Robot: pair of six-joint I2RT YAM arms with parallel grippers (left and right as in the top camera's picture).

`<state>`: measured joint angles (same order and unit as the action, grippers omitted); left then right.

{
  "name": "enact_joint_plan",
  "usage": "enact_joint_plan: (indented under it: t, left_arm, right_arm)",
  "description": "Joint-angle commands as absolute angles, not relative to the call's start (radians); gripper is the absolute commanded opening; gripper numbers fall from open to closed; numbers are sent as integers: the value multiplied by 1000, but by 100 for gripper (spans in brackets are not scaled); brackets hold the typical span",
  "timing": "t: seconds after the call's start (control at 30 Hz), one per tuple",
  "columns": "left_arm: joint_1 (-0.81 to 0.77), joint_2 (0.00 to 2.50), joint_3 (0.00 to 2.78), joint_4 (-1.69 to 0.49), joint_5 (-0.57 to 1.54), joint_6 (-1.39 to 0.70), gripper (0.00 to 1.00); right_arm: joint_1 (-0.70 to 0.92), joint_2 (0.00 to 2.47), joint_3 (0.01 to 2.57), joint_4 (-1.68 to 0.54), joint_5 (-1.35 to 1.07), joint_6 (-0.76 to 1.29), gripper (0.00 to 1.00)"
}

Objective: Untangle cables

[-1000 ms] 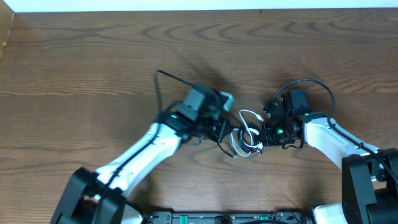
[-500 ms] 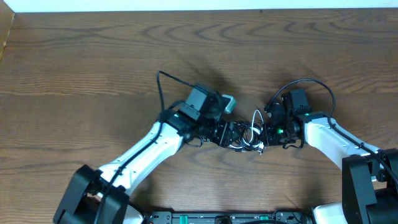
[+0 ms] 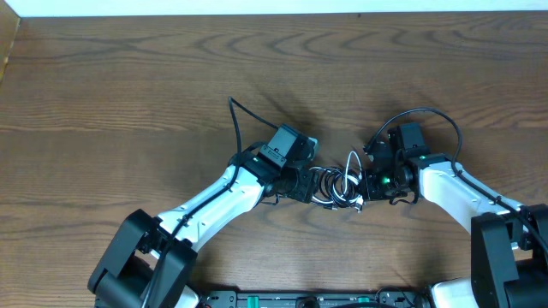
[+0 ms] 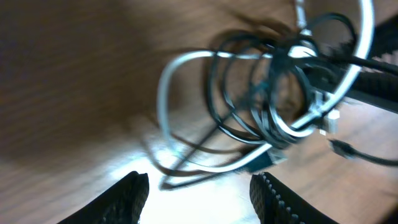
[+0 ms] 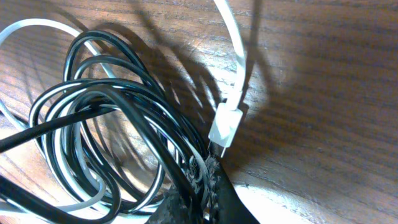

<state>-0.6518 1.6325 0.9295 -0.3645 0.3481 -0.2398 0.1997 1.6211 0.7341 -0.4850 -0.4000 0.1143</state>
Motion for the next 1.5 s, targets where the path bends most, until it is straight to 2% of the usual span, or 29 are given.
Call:
enact_joint_plan:
  t: [0.0, 0.1, 0.4, 0.6, 0.63, 0.67, 0.7, 0.73, 0.8, 0.93, 1.07, 1.2, 1.3, 1.37, 1.47]
  left_arm:
    - [-651, 1639, 920, -361, 212, -242, 58]
    - [-651, 1640, 920, -352, 204, -242, 61]
    - [-653, 1674, 920, -345, 208, -251, 62]
    - [-653, 1732, 920, -270, 329, -268, 61]
    - [-654, 1741, 920, -257, 349, -268, 57]
    - [-654, 1745, 920, -251, 359, -268, 48]
    - [-654, 1745, 920, -251, 358, -268, 23]
    - [-653, 1742, 921, -252, 359, -268, 8]
    - [-646, 1725, 922, -253, 360, -268, 7]
    - [-623, 1644, 943, -244, 397, -268, 7]
    - [-572, 1528, 953, -83, 612, -269, 8]
    - [-540, 1494, 953, 49, 643, -328, 9]
    - [-536, 1502, 953, 57, 624, -328, 51]
    - [-538, 1507, 953, 25, 624, -327, 56]
    - [-538, 1511, 953, -66, 595, -326, 57]
  right_arm:
    - [196, 1636, 722, -490, -324, 119, 1]
    - [196, 1636, 722, -490, -329, 120, 1]
    - [197, 1636, 722, -489, -350, 119, 1]
    - [197, 1636, 722, -487, -350, 119, 1]
    - [197, 1636, 722, -487, -350, 119, 1]
    - [197, 1636, 722, -487, -350, 119, 1]
    - [197, 1636, 722, -488, -350, 119, 1]
    - [197, 1636, 722, -489, -350, 119, 1]
    - [197, 1636, 722, -489, -350, 119, 1]
    - [197, 1636, 722, -489, -350, 119, 1]
    - [197, 1636, 722, -488, -350, 119, 1]
    - [197, 1636, 722, -489, -350, 119, 1]
    - [197, 1636, 722, -490, -350, 119, 1]
    - [197, 1636, 722, -490, -350, 119, 1]
    - [197, 1636, 722, -489, -350, 119, 1]
